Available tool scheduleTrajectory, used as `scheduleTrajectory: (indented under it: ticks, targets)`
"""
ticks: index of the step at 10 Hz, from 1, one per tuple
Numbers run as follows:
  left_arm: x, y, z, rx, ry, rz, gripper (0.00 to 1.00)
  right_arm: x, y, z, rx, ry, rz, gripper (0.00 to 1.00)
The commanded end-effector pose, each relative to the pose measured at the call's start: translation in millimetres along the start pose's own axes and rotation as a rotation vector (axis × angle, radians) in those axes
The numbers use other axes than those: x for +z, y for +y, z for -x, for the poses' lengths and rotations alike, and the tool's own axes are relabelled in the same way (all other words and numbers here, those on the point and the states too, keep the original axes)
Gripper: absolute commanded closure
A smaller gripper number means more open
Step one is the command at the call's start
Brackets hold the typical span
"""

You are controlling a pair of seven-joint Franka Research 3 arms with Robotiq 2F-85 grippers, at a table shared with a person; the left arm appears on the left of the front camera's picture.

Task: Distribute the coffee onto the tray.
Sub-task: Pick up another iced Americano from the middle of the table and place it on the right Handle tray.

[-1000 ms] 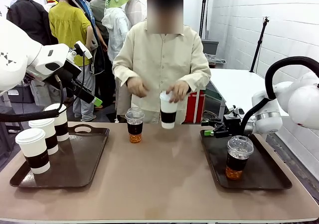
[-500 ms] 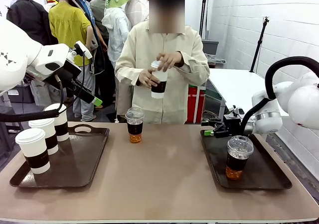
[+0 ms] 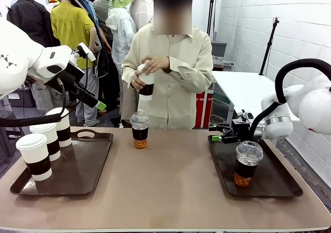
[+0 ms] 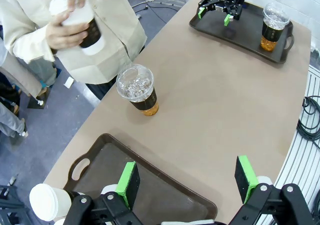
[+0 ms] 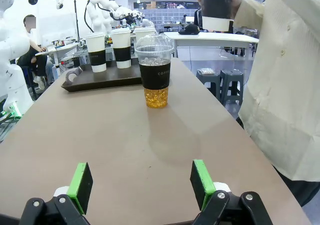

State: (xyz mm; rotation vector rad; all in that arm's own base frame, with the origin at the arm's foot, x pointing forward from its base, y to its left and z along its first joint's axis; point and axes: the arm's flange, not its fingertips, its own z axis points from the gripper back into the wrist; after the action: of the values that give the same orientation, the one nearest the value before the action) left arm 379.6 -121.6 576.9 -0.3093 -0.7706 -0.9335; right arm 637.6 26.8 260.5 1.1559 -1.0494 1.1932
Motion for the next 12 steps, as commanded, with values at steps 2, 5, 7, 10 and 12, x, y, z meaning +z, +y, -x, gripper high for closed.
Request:
scheduleTrajectory:
  ticks: [2, 5, 7, 10, 12]
  targets:
    - [-0.5, 0.8, 1.4, 0.004, -0.002, 0.004, 0.0, -15.2, -8.2, -5.9, -0.004, -0.009, 0.014, 0.0]
    - [-0.5, 0.8, 1.4, 0.004, -0.002, 0.004, 0.0, -48.3, -31.5, -17.7, -0.012, -0.001, -0.012, 0.0]
    - [-0.5, 0.8, 1.4, 0.004, -0.002, 0.004, 0.0, -71.9, -44.8, -25.4, -0.018, -0.008, -0.025, 0.0]
    - [-0.5, 0.8, 1.4, 0.004, -0.002, 0.004, 0.0, -108.0, -57.2, -33.7, -0.028, -0.011, -0.05, 0.0]
    - [-0.5, 0.8, 1.4, 0.004, -0.002, 0.004, 0.0, -128.6, -58.1, -34.0, -0.016, 0.006, -0.05, 0.0]
